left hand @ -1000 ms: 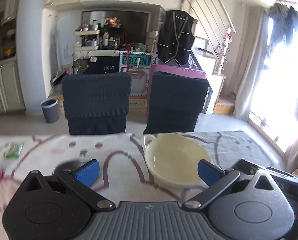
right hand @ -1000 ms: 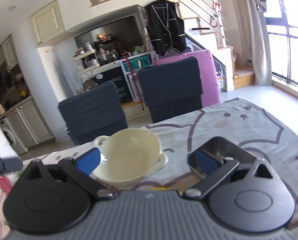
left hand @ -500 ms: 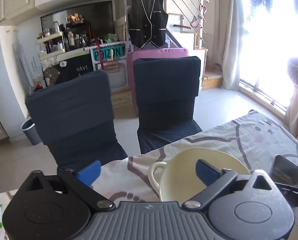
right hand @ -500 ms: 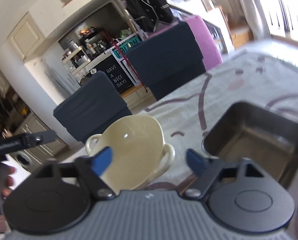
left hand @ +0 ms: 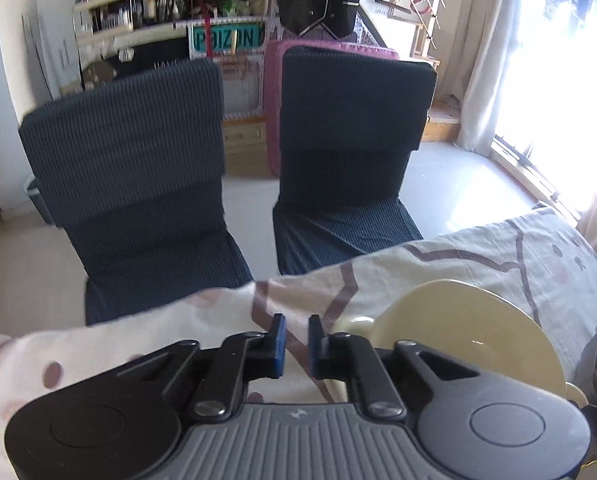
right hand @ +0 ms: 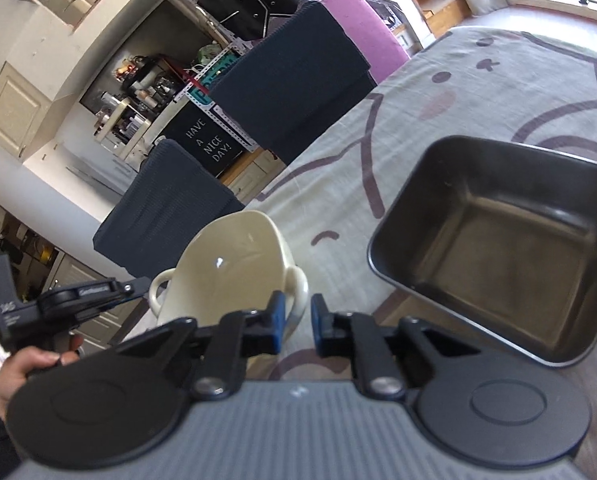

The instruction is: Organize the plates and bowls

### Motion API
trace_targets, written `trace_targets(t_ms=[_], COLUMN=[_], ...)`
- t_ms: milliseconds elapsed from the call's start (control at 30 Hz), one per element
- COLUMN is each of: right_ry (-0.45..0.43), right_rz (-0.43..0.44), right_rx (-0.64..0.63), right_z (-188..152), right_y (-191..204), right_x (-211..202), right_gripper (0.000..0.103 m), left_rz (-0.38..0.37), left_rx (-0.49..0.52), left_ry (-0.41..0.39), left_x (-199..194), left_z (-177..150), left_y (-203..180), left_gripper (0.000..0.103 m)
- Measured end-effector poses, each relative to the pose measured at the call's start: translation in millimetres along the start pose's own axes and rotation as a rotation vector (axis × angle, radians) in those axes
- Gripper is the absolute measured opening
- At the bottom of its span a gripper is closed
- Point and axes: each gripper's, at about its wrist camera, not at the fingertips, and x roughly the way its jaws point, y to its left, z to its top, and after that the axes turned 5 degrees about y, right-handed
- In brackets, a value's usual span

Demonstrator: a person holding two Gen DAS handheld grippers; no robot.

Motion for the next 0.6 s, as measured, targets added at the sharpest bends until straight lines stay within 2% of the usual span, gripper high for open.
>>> trace_targets(t_ms=[33, 133, 267, 333, 400, 500, 600], right_ry=[-0.002, 0.001, 0.001, 0.0, 0.0, -0.001, -0.001], right_rz=[-0.006, -0.004, -0.001, -0.001, 0.0, -0.001, -0.005], right_rx=[0.0, 0.008, 0.01, 0.011, 0.013, 0.01, 0.0], right_z=[1, 7, 9, 9, 9, 9, 9], right_y=[1, 1, 0, 0, 0, 0, 1], right_x=[-1, -3, -1, 0, 0, 0, 0], right_gripper=[0.015, 0.015, 0.015, 0.015, 0.015, 0.015, 0.015], left_rz=[-0.015, -0.058, -0.134, -0.194, -0.237, -0.194, -0.142], left_rx=[-0.012, -0.077, -0.189, -0.211, -0.191, -0.117, -0.051], left_ry=[0.003, -0.005, -0.067, -0.079, -0.067, -0.037, -0.018], left_x=[2, 1, -10, -13, -14, -9, -3], left_z=[-1, -4, -5, -4, -4, -5, -5], left_y=[3, 12, 30, 33, 32, 19, 6], left_gripper=[0.005, 0.006, 0.007, 0.01, 0.012, 0.013, 0.02])
